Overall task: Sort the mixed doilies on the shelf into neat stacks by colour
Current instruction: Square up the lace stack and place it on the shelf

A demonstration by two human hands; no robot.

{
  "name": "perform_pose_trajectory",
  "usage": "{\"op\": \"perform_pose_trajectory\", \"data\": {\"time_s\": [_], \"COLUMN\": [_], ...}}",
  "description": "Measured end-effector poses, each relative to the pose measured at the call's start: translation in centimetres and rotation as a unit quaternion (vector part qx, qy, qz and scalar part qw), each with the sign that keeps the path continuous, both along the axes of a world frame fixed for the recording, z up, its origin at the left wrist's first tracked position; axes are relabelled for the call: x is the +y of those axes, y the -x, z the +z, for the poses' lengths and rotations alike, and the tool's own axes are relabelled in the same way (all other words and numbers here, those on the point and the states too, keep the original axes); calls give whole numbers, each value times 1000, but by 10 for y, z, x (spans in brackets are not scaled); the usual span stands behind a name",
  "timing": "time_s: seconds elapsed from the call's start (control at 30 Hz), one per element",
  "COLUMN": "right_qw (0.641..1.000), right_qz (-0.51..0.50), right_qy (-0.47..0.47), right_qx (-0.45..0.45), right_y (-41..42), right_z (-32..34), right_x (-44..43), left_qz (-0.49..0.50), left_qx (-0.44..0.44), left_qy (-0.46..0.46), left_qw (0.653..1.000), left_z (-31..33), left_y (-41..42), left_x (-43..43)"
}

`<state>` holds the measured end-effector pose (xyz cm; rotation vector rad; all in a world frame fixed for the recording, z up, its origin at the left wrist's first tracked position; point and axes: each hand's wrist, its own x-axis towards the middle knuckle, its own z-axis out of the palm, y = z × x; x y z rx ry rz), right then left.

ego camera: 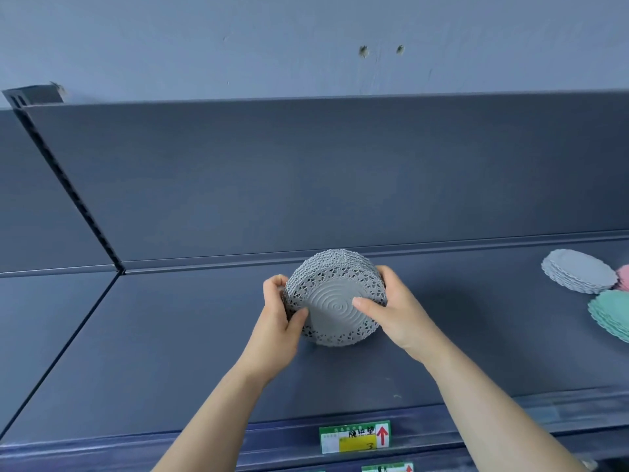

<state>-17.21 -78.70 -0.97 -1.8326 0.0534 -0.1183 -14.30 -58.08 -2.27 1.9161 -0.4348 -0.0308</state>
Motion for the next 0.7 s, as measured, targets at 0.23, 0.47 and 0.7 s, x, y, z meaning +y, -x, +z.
{"op": "perform_pose_trajectory", "data": {"time_s": [0.23,0.47,0.7], "right_qw": [993,994,993], "right_qz": [43,39,49], "right_qy": [104,94,104], "right_qx": [28,-33,18], "right_y": [4,6,9], "right_z": [2,10,3], "right_x": [-1,10,3], "left_qz": [-18,11,-11], "left_qx": [-30,18,-2], "left_qy": [10,0,-23], "left_qw": [999,1000,1000], "left_z": [3,-2,-8], "left_y": [1,-2,-5], "left_x": [5,0,-2]}}
